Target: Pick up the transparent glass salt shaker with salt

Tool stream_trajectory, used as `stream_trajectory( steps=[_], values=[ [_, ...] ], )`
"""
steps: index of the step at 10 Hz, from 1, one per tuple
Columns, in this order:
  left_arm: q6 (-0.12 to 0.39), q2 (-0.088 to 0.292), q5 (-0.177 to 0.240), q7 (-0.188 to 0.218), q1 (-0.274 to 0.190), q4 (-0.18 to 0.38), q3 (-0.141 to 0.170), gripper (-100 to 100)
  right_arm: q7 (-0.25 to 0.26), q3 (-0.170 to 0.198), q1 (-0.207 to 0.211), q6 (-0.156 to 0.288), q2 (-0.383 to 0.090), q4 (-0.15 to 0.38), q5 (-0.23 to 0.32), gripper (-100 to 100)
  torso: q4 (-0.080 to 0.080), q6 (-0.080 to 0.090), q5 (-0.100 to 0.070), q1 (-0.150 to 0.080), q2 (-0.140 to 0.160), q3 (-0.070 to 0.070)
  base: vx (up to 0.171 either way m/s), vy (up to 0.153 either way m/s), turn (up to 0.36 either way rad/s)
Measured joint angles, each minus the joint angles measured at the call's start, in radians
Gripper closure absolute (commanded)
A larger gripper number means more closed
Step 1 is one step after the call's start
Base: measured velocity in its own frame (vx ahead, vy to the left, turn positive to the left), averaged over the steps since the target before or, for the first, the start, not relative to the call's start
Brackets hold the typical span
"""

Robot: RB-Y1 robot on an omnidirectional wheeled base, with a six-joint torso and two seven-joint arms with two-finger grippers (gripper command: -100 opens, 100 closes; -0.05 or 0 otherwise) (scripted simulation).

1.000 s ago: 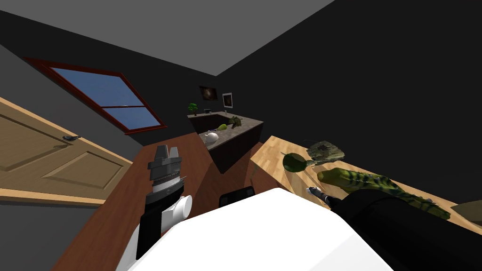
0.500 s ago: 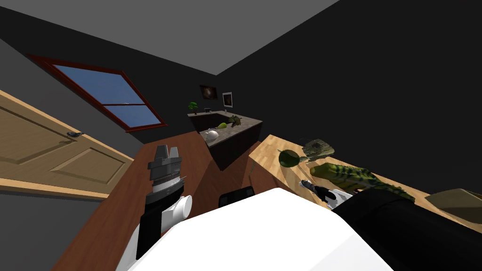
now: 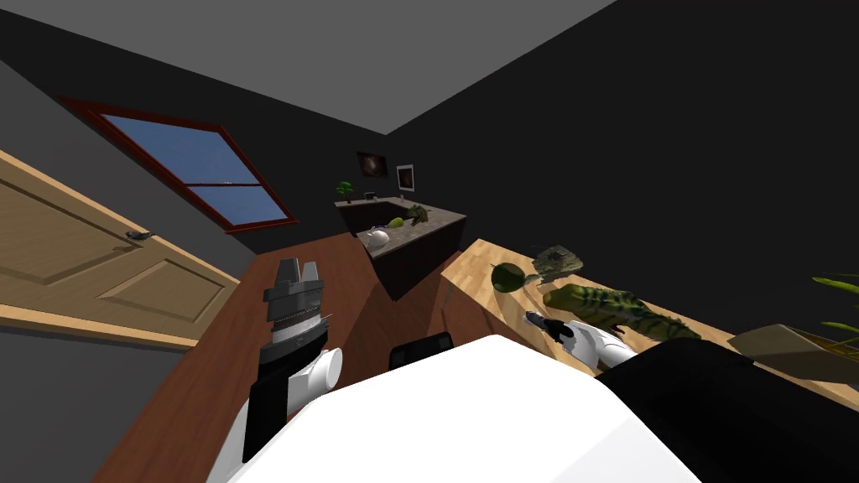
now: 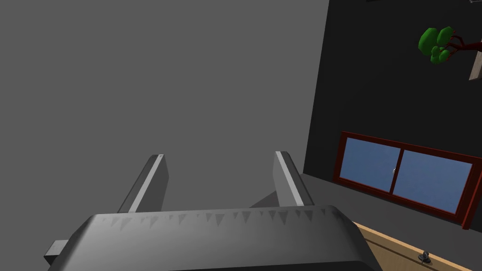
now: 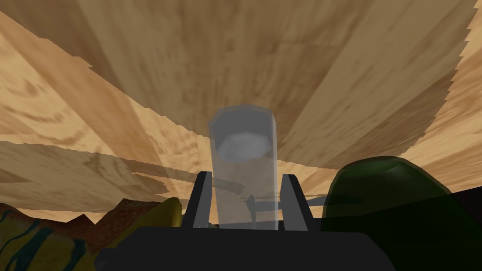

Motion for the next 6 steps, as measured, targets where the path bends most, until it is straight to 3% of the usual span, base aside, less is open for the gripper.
stream_trajectory(
  steps=[6],
  values=[
    [0.000, 0.000, 0.000, 0.000, 0.000, 0.000, 0.000, 0, -0.109, 0.147, -0.150, 0.118, -0.048, -0.044, 0.002, 100, 0.000, 0.001, 0.000, 0.000, -0.002, -0.001, -0.100, -0.014, 0.000]
  ],
)
